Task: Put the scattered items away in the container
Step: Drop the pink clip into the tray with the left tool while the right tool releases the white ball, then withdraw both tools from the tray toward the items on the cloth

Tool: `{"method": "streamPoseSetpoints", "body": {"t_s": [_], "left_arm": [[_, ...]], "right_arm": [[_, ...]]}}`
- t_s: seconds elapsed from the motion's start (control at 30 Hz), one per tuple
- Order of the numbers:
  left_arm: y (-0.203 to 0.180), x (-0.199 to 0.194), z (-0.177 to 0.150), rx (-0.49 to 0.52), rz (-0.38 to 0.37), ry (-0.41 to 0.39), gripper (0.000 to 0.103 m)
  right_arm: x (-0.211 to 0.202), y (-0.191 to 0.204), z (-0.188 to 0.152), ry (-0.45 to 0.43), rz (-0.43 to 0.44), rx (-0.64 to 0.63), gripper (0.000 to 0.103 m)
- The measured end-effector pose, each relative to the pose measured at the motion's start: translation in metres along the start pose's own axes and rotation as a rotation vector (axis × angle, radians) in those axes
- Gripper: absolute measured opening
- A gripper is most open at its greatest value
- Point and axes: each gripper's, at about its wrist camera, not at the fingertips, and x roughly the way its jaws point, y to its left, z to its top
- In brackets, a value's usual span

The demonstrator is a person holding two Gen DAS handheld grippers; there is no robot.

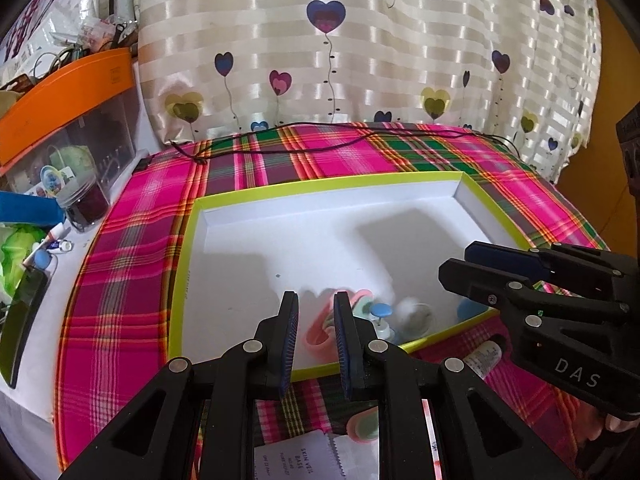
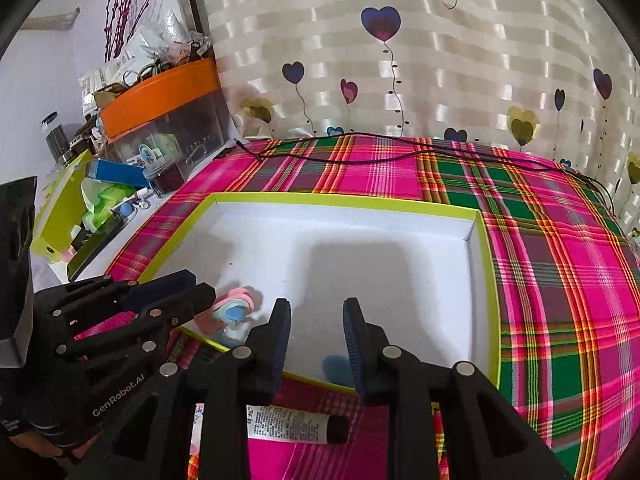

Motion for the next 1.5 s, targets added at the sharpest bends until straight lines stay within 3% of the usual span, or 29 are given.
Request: {"method": "streamPoseSetpoints", "body": {"t_s": [0.4,0.8,0.9,1.03,1.5], "left_arm": [[0.008,-0.031,-0.007,-0.063,-0.023,-0.022,0.019],[-0.004,-0.071,-0.046,-0.063,-0.022,-0.011,0.019],[-0.007,-0.079,-0.053,-0.059,-0.024,-0.012,0.019],[-0.012,-0.089,-0.062,-0.051,-0.024,-0.013,0.019],[-0.013,-0.104,-0.073,-0.050,-0.005,-0.029,0.019]], "right_arm": [[-0.037,0.008,-0.017,-0.041,0.020,0.018,0.028],[-0.070,0.032,-0.046,-0.081,0.017,-0.006,0.030],[-0.080,0.035,-0.052,-0.100,0.011,-0.009,0.037],[-0.090,0.035,-0.058,-0.114,0.012,-0.003,0.038],[-0.087,0.036,-0.070,-0.081,0.076,-0.048,0.038]]}}
